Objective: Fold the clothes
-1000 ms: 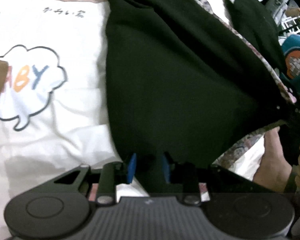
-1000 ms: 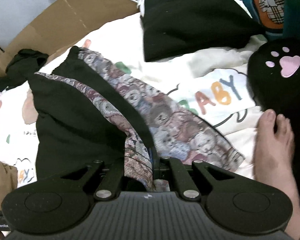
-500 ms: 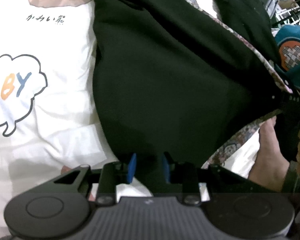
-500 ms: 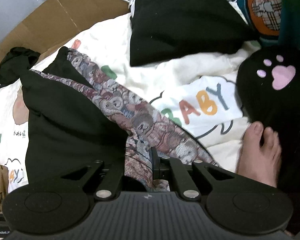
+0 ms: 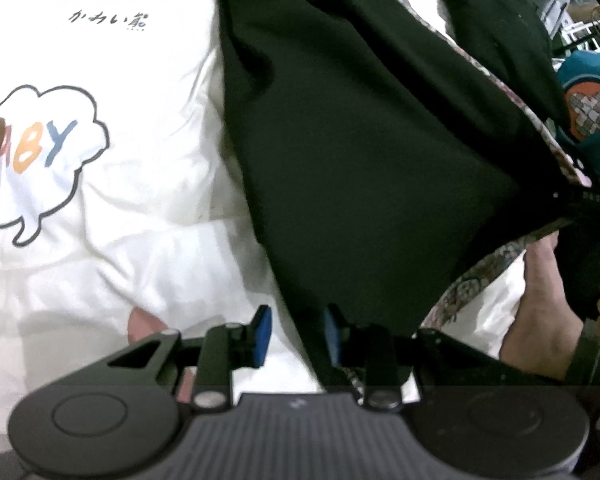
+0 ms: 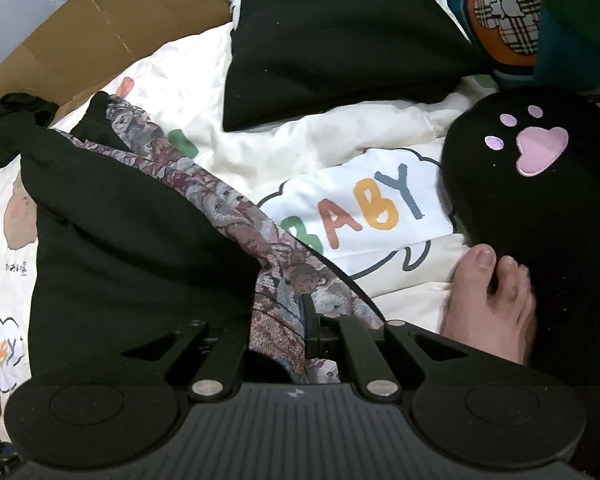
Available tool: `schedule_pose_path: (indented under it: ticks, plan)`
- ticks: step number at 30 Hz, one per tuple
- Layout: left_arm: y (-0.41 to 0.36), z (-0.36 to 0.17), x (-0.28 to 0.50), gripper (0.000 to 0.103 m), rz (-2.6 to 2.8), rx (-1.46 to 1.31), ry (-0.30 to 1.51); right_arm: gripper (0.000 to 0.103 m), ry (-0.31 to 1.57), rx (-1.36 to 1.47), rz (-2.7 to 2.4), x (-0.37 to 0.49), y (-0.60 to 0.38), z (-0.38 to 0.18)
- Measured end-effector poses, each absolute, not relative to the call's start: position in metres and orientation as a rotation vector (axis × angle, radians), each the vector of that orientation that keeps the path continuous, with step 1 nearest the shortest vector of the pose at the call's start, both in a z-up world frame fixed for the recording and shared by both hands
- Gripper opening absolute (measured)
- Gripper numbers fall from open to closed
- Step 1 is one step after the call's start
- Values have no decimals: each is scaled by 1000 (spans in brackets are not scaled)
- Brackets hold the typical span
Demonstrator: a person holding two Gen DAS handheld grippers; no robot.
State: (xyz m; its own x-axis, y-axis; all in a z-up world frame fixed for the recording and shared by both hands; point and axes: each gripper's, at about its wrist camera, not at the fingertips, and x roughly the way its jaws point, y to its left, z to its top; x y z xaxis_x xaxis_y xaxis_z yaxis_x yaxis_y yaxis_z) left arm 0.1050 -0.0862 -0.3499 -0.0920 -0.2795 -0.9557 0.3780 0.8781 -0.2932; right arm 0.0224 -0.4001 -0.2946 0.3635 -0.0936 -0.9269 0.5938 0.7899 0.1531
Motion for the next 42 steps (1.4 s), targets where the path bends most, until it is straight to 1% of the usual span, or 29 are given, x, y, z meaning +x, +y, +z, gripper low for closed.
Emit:
schedule_pose_path:
  ticks: [8, 15, 19, 22, 24, 26, 27, 28, 29, 30, 31, 32, 33, 37, 42]
  plan:
    - [-87, -372, 91, 30, -549, 57, 1623, 4, 1146, 520, -483, 16, -407, -302]
    - [-98, -368, 86, 30, -583, -5, 1630, 4, 1189, 548, -481, 5, -404, -309]
    - [-111, -380, 77, 31, -598, -22, 1695, 4, 1203, 558, -474, 2, -403, -313]
    - [-121, -388, 70, 31, -586, -16, 1708, 4, 1213, 566, -468, 0, -402, -316]
    - [-127, -379, 68, 31, -575, -5, 1705, 4, 1219, 571, -464, -2, -401, -318]
    - [-133, -381, 70, 30, -566, -10, 1701, 5, 1226, 576, -461, -3, -400, -320]
    - [-128, -381, 67, 20, -567, -11, 1698, 7, 1229, 578, -459, -4, -400, -321]
    - [-129, -378, 66, 14, -571, -11, 1697, 10, 1229, 580, -459, -5, -400, -321]
    - [-133, -376, 66, 9, -575, -10, 1696, 15, 1220, 587, -466, -6, -401, -320]
    - [-133, -375, 66, 6, -580, -5, 1690, 25, 1205, 597, -476, -7, -404, -319]
    - [-133, -375, 67, 5, -582, 0, 1685, 30, 1190, 607, -486, -9, -406, -318]
    - [-132, -375, 68, 4, -584, 3, 1684, 39, 1174, 611, -497, -10, -409, -316]
    - [-131, -374, 68, 3, -587, 5, 1681, 40, 1162, 609, -507, -11, -410, -314]
    - [-123, -373, 71, 2, -583, 17, 1678, 41, 1120, 600, -516, -14, -415, -306]
    - [-115, -369, 76, 2, -581, 38, 1679, 41, 1153, 555, -499, -10, -416, -307]
